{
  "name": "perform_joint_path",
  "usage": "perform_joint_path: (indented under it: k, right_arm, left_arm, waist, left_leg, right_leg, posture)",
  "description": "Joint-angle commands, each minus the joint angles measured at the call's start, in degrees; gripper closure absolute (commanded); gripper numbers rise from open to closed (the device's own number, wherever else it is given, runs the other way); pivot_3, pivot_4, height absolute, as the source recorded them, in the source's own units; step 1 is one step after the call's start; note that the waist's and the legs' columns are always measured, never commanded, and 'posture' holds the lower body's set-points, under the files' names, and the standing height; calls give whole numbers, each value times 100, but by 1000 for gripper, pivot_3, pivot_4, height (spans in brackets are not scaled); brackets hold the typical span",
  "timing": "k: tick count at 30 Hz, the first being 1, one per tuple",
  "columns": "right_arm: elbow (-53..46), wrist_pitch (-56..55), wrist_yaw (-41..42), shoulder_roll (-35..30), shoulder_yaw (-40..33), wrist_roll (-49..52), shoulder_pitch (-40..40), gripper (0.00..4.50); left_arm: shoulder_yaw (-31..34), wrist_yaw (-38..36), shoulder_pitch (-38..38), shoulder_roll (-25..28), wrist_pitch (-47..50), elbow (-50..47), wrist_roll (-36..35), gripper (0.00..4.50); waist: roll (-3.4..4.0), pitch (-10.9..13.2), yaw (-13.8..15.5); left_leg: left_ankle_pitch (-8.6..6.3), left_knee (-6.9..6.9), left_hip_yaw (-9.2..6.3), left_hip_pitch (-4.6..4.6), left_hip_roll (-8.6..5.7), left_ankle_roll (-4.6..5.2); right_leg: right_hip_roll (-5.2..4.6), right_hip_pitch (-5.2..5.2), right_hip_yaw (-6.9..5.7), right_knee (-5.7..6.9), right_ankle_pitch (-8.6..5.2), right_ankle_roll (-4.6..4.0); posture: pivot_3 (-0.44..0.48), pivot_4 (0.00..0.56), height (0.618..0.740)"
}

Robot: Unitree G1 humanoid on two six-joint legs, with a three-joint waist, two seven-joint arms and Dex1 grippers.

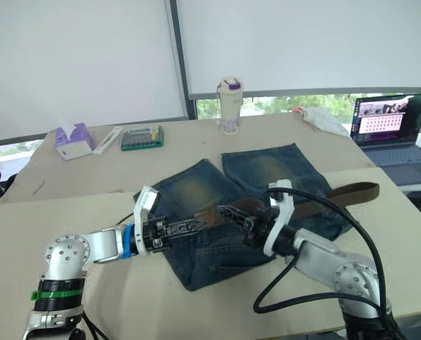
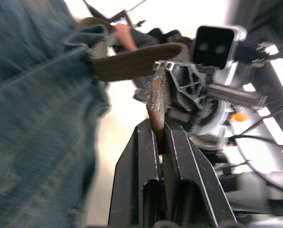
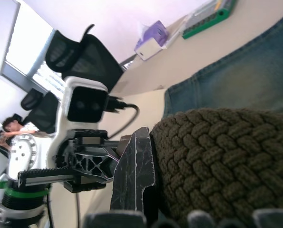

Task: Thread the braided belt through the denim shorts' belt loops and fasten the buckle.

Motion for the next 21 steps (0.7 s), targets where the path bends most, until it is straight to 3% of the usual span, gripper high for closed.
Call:
perform_joint_path:
  k: [1, 4, 8, 21]
  right_arm:
    - [269, -2, -230, 5, 161, -583, -111, 4500]
    - [574, -3, -311, 106, 323, -1025, -152, 4500]
    - [831, -12, -358, 309, 518, -1622, -136, 4500]
    - [1264, 284, 288, 987, 817, -2308, -367, 4500]
  left_arm:
    - [-713, -926, 309, 758, -1701, -612, 1623, 2840]
    - [-1219, -1534, 662, 1177, -2939, -579, 2644, 1856]
    - [-1499, -2066, 1058, 1453, -3645, -461, 3193, 564]
    - [-1492, -2137, 1157, 1322, -3920, 110, 3675, 564]
  waist:
    - [4, -2, -10]
    - [15, -5, 1]
    - [12, -3, 15]
    - [10, -3, -60]
  left_leg:
    - [1, -2, 0, 0, 2, -2]
    - [2, -27, 19, 11, 3, -4]
    - [0, -43, 21, 7, 5, 2]
    - [-21, -44, 7, 14, 7, 40]
  right_leg:
    - [2, -1, -2, -1, 0, -4]
    - [-2, -2, 12, -4, -4, -13]
    - [-6, -7, 10, -6, -5, -13]
    - [3, -7, 0, 0, -4, -12]
  posture:
    - [0, 150, 740]
    - [0, 150, 740]
    - [0, 150, 740]
    - [0, 150, 740]
